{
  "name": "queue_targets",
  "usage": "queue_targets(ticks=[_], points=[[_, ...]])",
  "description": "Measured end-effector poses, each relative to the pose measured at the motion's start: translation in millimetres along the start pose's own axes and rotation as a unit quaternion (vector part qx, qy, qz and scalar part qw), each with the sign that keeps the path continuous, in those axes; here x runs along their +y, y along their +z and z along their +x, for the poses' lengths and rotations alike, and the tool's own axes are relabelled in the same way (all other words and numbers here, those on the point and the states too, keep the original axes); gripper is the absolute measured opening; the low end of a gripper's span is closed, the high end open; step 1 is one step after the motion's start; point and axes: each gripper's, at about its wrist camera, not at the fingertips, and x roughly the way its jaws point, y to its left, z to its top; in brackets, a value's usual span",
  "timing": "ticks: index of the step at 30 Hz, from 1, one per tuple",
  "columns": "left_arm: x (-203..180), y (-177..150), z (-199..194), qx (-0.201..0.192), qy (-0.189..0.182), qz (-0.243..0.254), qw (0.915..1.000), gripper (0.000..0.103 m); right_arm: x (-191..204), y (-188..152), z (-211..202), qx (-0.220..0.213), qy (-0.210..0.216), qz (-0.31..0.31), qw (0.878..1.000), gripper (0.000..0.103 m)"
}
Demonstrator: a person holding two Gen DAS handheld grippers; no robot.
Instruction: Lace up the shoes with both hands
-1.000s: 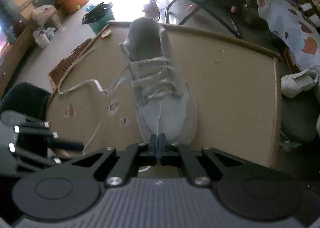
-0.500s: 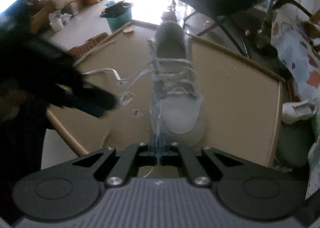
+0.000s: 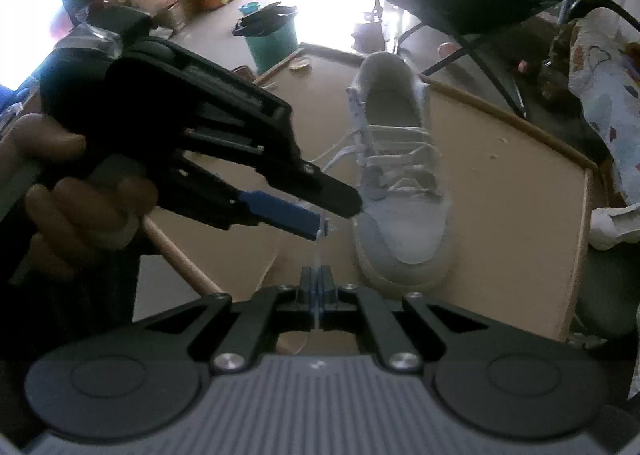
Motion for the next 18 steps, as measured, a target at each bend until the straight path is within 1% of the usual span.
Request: queue_targets(ticks=[2, 3, 4, 5, 7, 9, 14, 16, 18], points=[[0.7, 1.8, 4.2, 0.003, 0.002, 0.004, 1.0000, 0.031, 2.5, 0.3, -1.3, -0.001, 0.004, -0.003, 1.000, 0.002], [-0.8, 2.2, 5.9, 0.005, 0.004, 0.009, 0.9999, 0.025, 3.7, 0.5, -2.0, -0.001, 0.006, -0.005, 1.000, 0.002], [-0.8, 2.5, 6.5, 0.003, 0.005, 0.014, 0.9999, 0.016, 4.6, 0.7, -2.5, -0.001, 0.007, -0.006, 1.000, 0.002], [2.0, 3.1, 4.7, -0.001, 0.007, 0.018, 0.9998, 0.014, 5.4, 0.8, -3.0, -0.001, 0.008, -0.007, 1.000, 0.002], [1.1, 3.7, 3.7, -0.009, 0.012, 0.026, 0.9996, 0.004, 6.1, 1.2, -3.3, 0.000, 0.008, -0.006, 1.000, 0.002], [1.0, 4.2, 2.1, -0.014, 0.018, 0.030, 0.9993, 0.002, 5.4, 1.3, -3.4, 0.001, 0.010, -0.001, 1.000, 0.002], [-2.8, 7.1, -2.5, -0.022, 0.027, 0.043, 0.9985, 0.002, 0.2, 1.7, -2.4, 0.000, 0.024, 0.025, 0.999, 0.003], [-6.7, 8.9, -4.3, -0.021, 0.025, 0.052, 0.9981, 0.002, -3.3, 1.9, -2.2, -0.004, 0.031, 0.041, 0.999, 0.005], [-9.8, 10.3, -5.8, -0.018, 0.025, 0.062, 0.9976, 0.002, -6.9, 3.5, -1.0, -0.006, 0.040, 0.057, 0.998, 0.006]])
